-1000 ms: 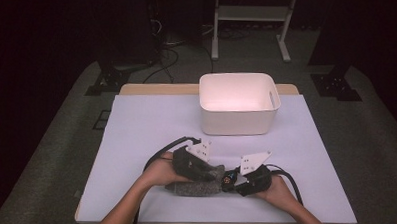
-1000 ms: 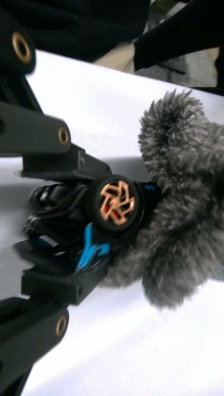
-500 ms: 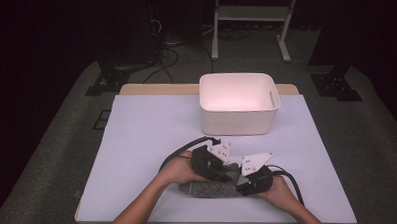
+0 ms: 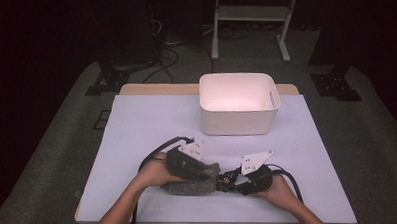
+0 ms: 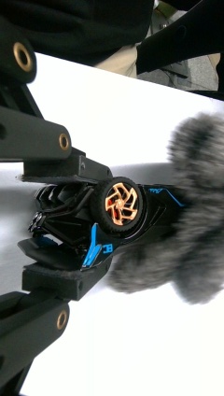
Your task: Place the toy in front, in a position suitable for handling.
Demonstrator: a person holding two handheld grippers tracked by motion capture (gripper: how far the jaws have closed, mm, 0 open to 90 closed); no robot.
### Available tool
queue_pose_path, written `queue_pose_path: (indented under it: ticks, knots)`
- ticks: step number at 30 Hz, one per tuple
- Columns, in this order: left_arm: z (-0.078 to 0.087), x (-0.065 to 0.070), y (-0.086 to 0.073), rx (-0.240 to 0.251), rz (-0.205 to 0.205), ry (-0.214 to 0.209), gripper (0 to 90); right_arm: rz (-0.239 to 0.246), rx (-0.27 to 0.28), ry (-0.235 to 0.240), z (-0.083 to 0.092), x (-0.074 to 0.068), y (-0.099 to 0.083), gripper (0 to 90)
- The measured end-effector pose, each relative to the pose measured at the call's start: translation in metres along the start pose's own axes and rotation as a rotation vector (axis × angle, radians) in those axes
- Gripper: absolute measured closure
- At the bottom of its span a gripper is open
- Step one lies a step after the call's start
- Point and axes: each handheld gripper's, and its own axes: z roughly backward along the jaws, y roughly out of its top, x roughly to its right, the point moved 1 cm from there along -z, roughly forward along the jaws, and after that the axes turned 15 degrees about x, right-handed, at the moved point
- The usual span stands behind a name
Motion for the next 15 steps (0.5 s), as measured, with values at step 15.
queue_pose_path:
  ticks: [15]
  knots:
    - [0.017, -0.001, -0.013, 0.018, 0.019, 0.024, 79.3, -0.005, -0.023, 0.007, 0.0, 0.001, 0.002, 57.2]
